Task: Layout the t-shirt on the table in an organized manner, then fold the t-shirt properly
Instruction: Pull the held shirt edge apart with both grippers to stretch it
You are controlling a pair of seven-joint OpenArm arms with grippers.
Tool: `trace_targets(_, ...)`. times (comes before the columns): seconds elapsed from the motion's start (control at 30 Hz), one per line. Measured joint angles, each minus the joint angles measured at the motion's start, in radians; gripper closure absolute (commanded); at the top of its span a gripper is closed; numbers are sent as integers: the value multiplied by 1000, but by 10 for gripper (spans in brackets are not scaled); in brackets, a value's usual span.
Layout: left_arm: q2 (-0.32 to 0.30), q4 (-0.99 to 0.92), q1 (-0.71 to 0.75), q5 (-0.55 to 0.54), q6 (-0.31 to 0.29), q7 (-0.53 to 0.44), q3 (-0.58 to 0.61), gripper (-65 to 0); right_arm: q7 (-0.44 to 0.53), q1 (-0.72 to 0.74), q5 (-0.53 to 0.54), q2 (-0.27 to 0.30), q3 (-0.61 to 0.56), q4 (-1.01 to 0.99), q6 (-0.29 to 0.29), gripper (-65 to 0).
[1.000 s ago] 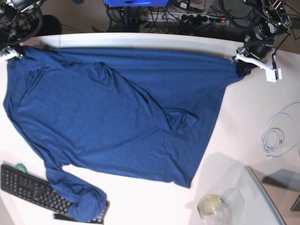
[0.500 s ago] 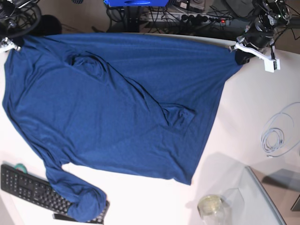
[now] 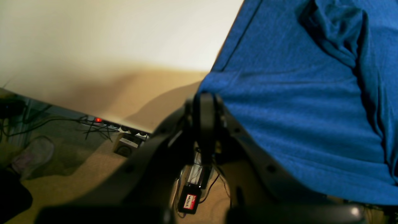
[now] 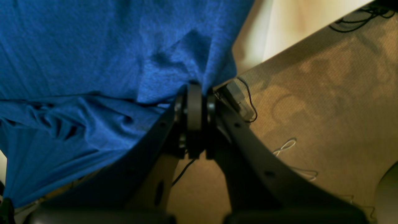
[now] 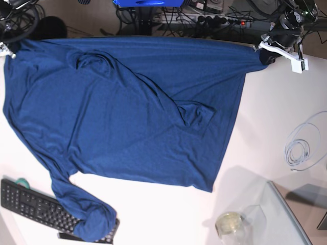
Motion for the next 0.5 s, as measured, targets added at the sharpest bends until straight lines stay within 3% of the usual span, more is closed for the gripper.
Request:
trace_targets(0.23,2,23,18,3,2,1,1,0,-6,2,0,0,-3,0,-14,-3)
trace_targets(0.33,2,41,7,-2,0,-4,1,0,-9,24,1,0,-3,0,-116,-3)
trace_targets(0.5,2,40,-11,2,0,0,1,0,-11,76,-2,-1,-5,0,-227,-5)
